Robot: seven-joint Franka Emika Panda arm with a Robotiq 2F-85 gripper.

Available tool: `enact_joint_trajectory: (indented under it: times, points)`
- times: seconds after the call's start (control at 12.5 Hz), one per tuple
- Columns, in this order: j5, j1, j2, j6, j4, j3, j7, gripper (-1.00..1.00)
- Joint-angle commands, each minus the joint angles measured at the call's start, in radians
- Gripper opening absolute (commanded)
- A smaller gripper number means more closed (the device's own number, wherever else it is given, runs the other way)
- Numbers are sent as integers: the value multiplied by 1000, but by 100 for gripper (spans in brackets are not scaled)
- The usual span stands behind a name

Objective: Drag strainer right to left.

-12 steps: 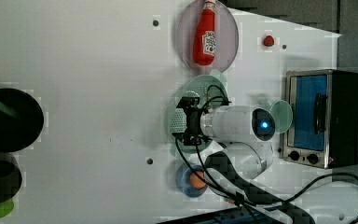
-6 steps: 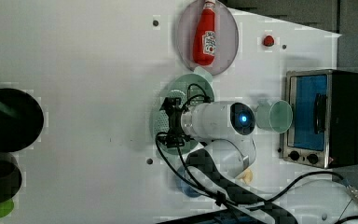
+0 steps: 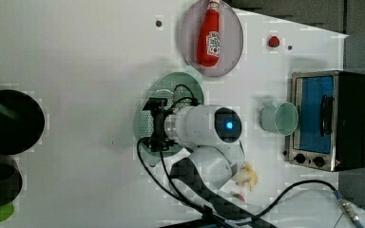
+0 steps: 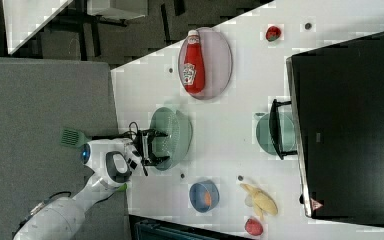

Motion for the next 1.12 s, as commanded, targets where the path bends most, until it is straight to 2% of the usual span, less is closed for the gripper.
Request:
enact_joint_trajectory:
  times: [0.08, 0.8, 0.96, 1.12]
  points:
    - [-7, 21, 9, -4, 29, 27, 46, 100]
    - [55, 87, 68, -11, 146, 25, 57, 100]
    - [35, 94, 56, -11, 147, 10, 38, 100]
    - [-6, 95, -5, -68, 136, -30, -77, 100]
